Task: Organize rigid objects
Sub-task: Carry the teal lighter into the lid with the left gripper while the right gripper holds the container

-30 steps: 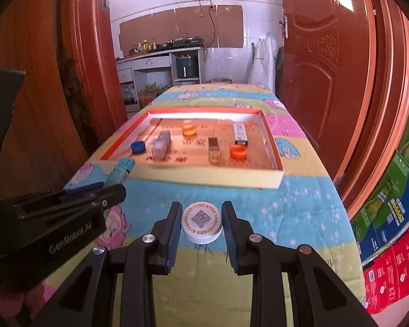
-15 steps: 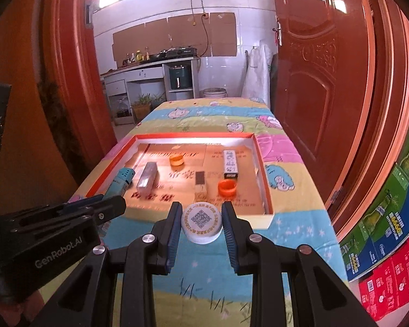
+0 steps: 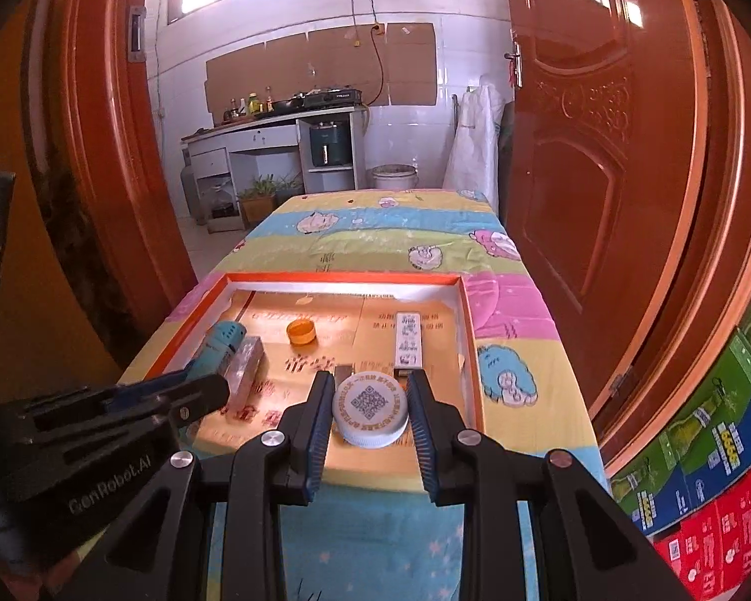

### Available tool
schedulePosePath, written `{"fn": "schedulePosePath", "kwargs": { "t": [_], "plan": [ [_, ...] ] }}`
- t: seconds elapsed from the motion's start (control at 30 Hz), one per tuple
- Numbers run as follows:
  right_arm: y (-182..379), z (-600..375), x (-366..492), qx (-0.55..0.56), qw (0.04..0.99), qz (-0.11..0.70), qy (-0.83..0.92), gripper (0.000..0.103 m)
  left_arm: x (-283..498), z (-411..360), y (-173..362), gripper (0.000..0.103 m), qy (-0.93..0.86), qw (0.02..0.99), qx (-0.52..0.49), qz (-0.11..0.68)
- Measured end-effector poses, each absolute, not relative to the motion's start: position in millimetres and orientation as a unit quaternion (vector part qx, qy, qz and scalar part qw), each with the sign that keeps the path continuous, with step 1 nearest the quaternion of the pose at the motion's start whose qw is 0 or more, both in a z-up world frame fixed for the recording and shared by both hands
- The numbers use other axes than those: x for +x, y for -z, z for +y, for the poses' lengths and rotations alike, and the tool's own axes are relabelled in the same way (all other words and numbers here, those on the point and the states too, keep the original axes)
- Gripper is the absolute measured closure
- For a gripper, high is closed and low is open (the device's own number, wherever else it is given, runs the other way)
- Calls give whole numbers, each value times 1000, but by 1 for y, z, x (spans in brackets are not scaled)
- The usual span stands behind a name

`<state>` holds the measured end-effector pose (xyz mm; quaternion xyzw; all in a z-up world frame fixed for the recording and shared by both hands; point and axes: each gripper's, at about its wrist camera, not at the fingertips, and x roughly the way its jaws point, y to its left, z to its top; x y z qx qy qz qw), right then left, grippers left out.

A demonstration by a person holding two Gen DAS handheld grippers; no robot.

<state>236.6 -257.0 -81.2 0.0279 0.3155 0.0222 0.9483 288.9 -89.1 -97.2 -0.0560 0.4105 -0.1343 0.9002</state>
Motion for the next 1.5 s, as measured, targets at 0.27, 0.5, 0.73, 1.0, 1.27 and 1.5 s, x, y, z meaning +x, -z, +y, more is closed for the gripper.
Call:
{"fn": "schedulePosePath", "kwargs": {
  "t": [0.27,0.5,0.73,1.0,1.27,1.5],
  "plan": [
    [83,-272,267,30,946,321,-25,73,307,-101,104,81,137,893,-52,425],
    [89,-276,288,25,944,328,-36,73,323,-110,115,81,124,888,-50,441],
    [99,-278,310,27,940,337,-47,73,336,-115,130,81,110,885,-42,451],
    [108,-282,331,41,935,349,-59,73,346,-119,140,81,102,885,-21,454],
    [116,-279,359,32,929,364,-67,73,355,-118,151,81,114,877,-40,464],
    [127,-277,384,40,919,387,-72,73,357,-118,156,81,118,874,-41,470]
  ]
}}
